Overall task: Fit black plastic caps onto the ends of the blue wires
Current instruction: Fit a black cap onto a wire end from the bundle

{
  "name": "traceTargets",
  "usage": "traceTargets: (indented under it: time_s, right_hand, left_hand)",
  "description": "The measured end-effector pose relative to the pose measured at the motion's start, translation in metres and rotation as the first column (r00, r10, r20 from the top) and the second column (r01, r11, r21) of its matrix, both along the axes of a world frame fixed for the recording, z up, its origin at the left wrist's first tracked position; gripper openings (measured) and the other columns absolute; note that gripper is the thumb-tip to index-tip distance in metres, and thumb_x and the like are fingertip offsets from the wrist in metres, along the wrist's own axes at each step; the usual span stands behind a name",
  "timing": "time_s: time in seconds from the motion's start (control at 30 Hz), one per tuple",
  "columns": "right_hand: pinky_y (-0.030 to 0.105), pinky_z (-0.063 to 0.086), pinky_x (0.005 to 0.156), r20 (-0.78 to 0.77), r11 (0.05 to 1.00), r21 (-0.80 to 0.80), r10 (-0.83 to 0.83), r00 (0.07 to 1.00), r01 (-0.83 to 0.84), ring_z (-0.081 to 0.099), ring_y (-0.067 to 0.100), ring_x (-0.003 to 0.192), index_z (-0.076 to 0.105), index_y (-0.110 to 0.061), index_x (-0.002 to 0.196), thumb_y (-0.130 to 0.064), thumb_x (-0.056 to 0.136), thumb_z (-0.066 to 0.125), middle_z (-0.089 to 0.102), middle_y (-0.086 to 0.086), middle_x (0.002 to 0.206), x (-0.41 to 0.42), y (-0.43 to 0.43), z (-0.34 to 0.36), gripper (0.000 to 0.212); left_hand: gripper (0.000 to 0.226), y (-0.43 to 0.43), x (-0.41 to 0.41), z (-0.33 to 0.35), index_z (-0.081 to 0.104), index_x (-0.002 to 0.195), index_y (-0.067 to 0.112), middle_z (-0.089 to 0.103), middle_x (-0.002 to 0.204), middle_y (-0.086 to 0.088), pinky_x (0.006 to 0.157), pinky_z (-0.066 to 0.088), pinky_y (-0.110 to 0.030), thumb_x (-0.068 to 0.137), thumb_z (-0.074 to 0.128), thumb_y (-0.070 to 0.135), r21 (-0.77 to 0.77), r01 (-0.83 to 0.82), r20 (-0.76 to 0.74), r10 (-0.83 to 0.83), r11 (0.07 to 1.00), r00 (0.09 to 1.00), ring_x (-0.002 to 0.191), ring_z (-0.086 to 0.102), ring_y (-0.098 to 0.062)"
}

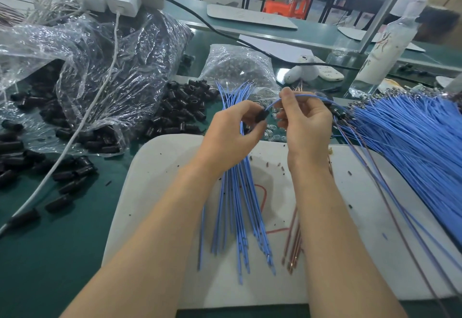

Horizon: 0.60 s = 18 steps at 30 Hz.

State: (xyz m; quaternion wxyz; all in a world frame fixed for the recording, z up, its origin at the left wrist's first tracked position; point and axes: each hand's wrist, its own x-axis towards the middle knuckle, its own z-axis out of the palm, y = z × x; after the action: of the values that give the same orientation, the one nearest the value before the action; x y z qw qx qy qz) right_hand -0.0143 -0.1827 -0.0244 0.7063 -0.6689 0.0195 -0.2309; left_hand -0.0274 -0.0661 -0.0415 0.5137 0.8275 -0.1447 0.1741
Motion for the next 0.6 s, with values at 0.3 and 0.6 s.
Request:
traceTargets:
  time_s: [0.3, 0.6]
  right_hand:
    - [0.024, 0.053, 0.077, -0.088, 0.955, -0.219, 0.185, 0.979, -0.2, 0.065, 0.005, 0.078, 0.06, -0.022, 0.095, -0.022, 0.093, 0.06, 0.066, -0.004, 0.082, -0.002, 0.011, -0.008, 0.002]
    - [0.034, 0.053, 0.063, -0.1, 0.863, -0.382, 0.317, 0.943, -0.331, 0.06, 0.017, 0.06, 0.045, -0.016, 0.113, -0.019, 0.096, 0.054, 0.064, 0.003, 0.065, -0.027, 0.029, 0.011, 0.02]
  left_hand:
    - [0.006, 0.003, 0.004, 0.001, 0.07, 0.091, 0.019, 0.068, 0.081, 0.015, 0.086, 0.046, -0.021, 0.086, 0.067, 0.019, -0.093, -0.059, -0.072, 0.052, 0.994, 0.996, 0.086, 0.062, 0.0]
    - [0.014, 0.006, 0.007, 0.005, 0.061, 0.084, 0.014, 0.055, 0.066, 0.0, 0.046, 0.037, -0.017, 0.094, 0.055, 0.023, -0.873, -0.113, -0.356, -0.46, 0.475, 0.814, 0.05, 0.046, -0.007]
